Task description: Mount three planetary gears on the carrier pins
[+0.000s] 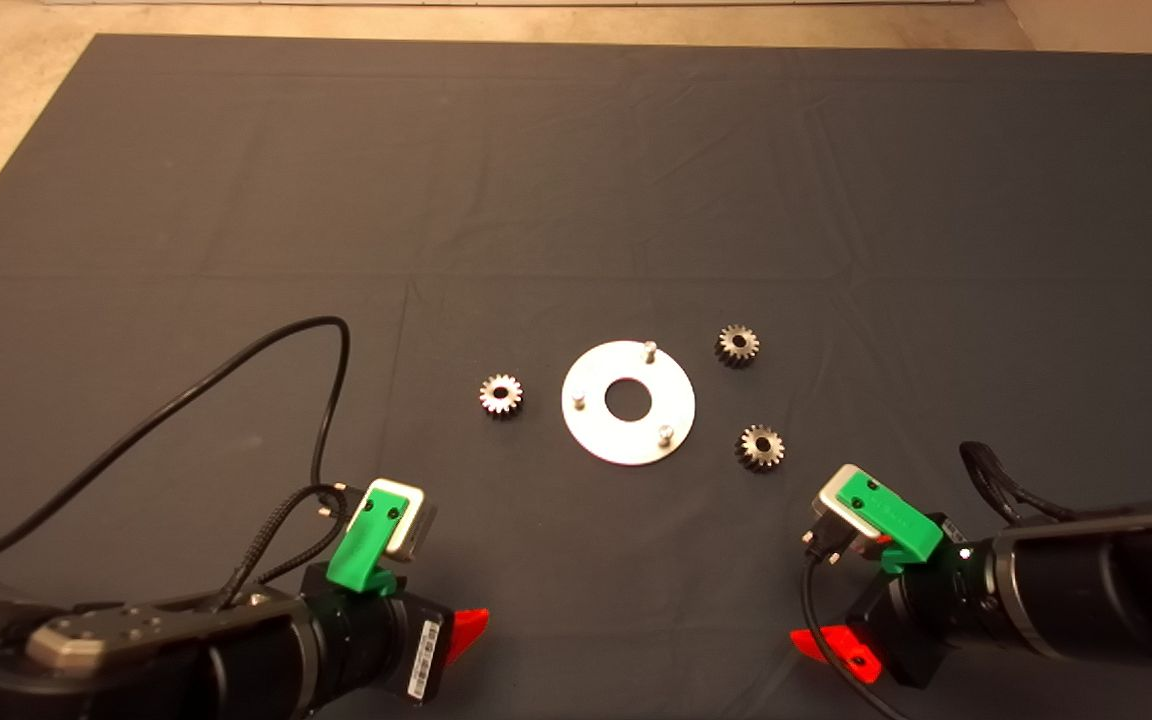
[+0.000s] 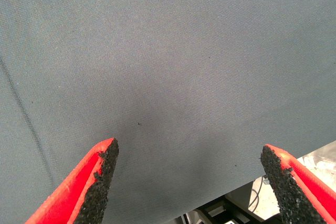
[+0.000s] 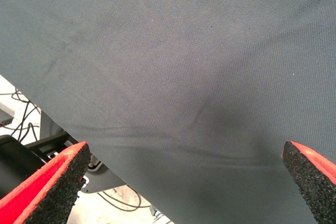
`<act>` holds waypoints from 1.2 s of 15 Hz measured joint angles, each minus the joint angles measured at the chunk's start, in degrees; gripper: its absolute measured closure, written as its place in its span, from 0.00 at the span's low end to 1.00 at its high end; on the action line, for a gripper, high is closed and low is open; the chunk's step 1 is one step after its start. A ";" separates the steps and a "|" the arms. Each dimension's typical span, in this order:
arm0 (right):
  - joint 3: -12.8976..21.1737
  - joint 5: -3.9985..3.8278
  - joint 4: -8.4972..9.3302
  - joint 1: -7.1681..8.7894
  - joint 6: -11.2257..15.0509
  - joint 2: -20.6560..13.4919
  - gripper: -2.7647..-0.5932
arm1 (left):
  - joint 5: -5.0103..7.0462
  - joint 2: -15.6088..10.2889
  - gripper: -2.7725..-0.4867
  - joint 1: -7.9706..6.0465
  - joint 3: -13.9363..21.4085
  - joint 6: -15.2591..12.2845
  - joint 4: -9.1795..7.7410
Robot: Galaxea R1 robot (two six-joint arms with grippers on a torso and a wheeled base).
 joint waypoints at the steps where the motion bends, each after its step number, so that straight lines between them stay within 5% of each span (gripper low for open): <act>1: 0.00 0.00 0.00 0.00 0.00 0.00 0.01 | 0.00 0.00 0.38 0.00 0.00 0.00 0.00; 11: 0.00 0.01 0.06 0.33 -0.20 -2.48 0.01 | 0.02 0.16 0.38 0.00 0.02 0.00 -0.28; 18: -1.11 0.04 0.12 1.55 -3.33 -4.28 0.01 | -0.03 2.10 0.38 0.00 0.11 -0.02 -0.94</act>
